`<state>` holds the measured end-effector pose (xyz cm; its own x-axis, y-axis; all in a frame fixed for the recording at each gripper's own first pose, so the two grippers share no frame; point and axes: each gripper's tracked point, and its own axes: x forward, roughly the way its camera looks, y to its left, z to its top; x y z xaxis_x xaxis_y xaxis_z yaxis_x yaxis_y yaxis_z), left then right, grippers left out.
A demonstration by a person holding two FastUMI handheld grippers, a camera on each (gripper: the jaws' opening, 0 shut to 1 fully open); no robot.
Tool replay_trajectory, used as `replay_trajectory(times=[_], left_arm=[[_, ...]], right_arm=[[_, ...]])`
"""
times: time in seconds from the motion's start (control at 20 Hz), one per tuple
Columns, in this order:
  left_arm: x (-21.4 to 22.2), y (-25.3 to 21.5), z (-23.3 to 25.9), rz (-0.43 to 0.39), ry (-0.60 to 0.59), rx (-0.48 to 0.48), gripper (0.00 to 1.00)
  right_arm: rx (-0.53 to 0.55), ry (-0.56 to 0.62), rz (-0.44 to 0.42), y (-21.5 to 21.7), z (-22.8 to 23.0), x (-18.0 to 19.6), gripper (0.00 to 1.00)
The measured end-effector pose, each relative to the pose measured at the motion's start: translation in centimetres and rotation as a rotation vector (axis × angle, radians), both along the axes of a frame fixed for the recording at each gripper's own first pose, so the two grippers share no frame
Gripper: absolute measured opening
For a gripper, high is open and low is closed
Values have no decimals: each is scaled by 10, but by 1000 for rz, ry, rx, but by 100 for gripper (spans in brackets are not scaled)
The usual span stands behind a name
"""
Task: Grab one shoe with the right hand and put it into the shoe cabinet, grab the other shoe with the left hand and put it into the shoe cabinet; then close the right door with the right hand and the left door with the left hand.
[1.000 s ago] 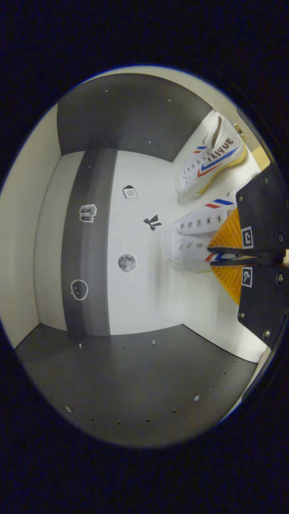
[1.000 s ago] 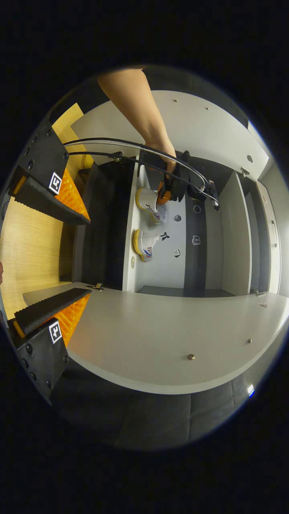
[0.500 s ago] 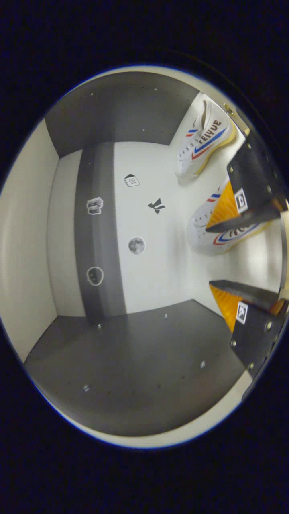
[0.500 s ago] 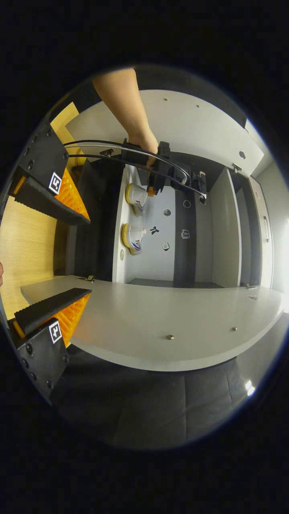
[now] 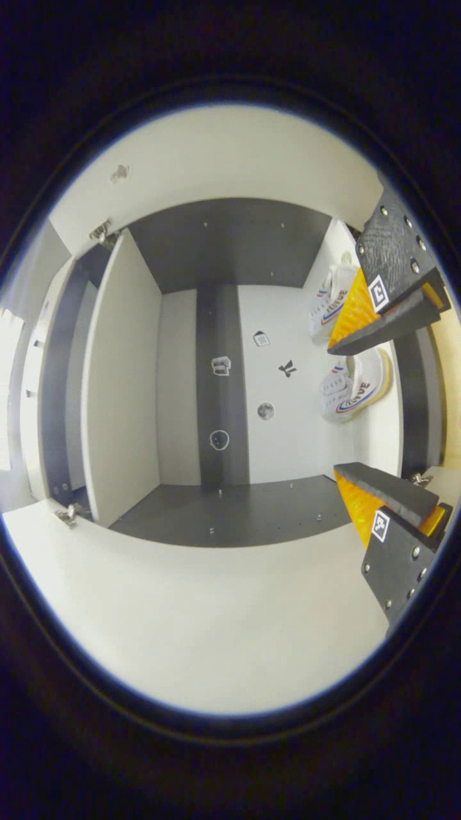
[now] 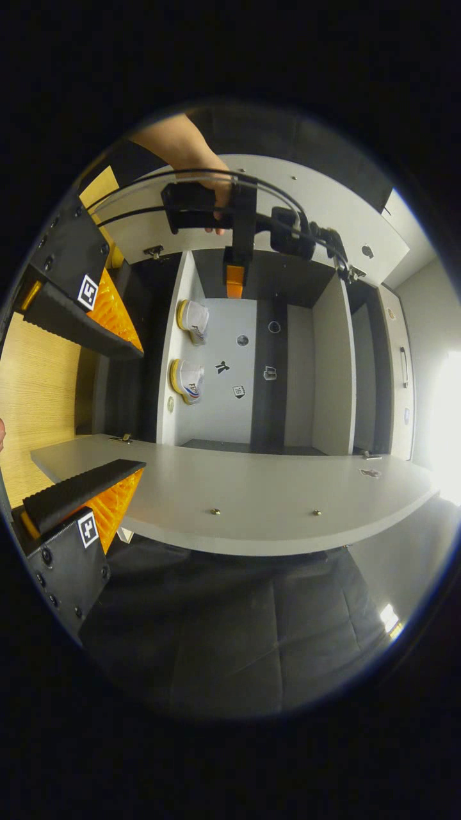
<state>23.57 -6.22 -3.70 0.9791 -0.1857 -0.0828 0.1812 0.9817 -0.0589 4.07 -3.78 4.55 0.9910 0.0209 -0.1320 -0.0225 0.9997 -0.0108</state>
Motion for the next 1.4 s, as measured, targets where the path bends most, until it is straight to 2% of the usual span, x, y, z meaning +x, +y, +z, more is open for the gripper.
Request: replay_trajectory(times=[0.25,0.65,1.15,1.4], left_arm=[[-45,-1,13,-47,-48,22,94],[-101,4,18,-70,-49,-12,95],[-155,25,18,-44,-43,-35,94],[-166,39,10,-27,-22,-45,94]], right_arm=[[15,-10,-26,-12,12,-12,96],[46,-23,-99,-50,32,-21,98],[14,-59,-385,-168,65,-22,98],[8,-62,-512,-205,75,-5,98]])
